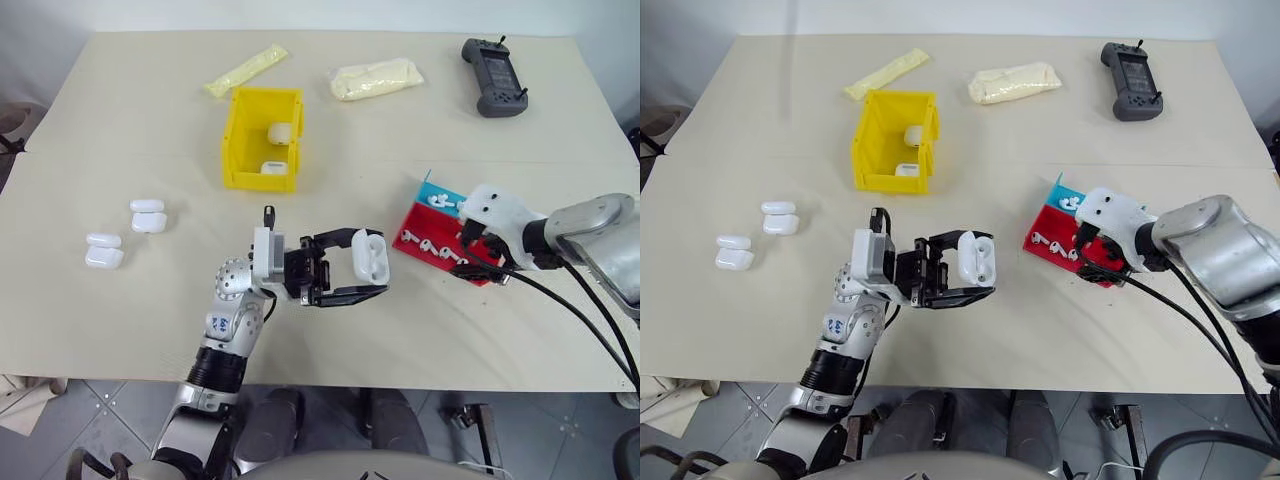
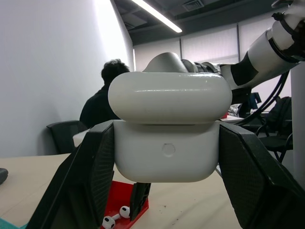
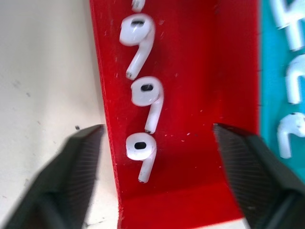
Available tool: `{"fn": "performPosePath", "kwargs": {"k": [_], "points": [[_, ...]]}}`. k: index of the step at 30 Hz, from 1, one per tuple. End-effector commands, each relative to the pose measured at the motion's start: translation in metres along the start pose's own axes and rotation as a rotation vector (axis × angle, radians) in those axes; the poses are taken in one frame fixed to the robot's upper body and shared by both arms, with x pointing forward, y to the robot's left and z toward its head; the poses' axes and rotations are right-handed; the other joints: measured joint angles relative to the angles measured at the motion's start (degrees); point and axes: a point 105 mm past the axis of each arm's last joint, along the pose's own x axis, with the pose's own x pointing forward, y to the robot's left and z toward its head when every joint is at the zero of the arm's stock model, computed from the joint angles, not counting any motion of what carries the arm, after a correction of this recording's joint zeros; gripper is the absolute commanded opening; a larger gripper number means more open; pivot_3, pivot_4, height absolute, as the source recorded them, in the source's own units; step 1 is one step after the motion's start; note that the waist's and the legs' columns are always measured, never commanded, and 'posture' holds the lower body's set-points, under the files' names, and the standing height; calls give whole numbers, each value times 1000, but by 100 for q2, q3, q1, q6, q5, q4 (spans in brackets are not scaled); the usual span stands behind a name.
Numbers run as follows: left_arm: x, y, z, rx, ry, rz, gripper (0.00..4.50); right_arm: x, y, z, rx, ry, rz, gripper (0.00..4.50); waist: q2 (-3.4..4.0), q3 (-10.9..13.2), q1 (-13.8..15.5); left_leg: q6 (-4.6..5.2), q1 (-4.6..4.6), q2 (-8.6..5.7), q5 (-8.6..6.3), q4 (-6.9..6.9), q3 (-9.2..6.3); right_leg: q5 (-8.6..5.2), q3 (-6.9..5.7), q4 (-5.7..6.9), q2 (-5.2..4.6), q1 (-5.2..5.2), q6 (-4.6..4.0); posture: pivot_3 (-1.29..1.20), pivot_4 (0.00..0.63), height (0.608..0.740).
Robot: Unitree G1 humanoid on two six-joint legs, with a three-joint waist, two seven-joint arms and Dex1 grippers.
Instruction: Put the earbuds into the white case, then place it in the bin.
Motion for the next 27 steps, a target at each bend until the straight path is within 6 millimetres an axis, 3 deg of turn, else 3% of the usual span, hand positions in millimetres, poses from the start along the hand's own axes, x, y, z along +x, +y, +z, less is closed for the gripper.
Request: {"fn": "performPosePath", "kwargs": {"k": [1, 2, 27], "points": [[3, -2, 8, 30, -12, -11, 2808, -8, -6, 1, -30, 6, -20, 2617, 0, 0, -7, 0, 0, 0, 0, 0, 1, 0, 0, 0, 0, 0, 0, 0, 150, 740], [3, -1, 8, 32, -12, -5, 2808, -8, -5, 1, -35, 10, -16, 2346, 0, 0, -9, 0, 0, 1, 0, 0, 1, 0, 0, 0, 1, 0, 0, 0, 150, 740], [6, 5, 8, 53, -17, 20, 2808, 2, -1, 0, -105, 39, 17, 2346, 0, 0, -11, -1, 3, 2, 0, 2, 2, 0, 0, 5, 2, 0, 0, 0, 150, 740]]}}
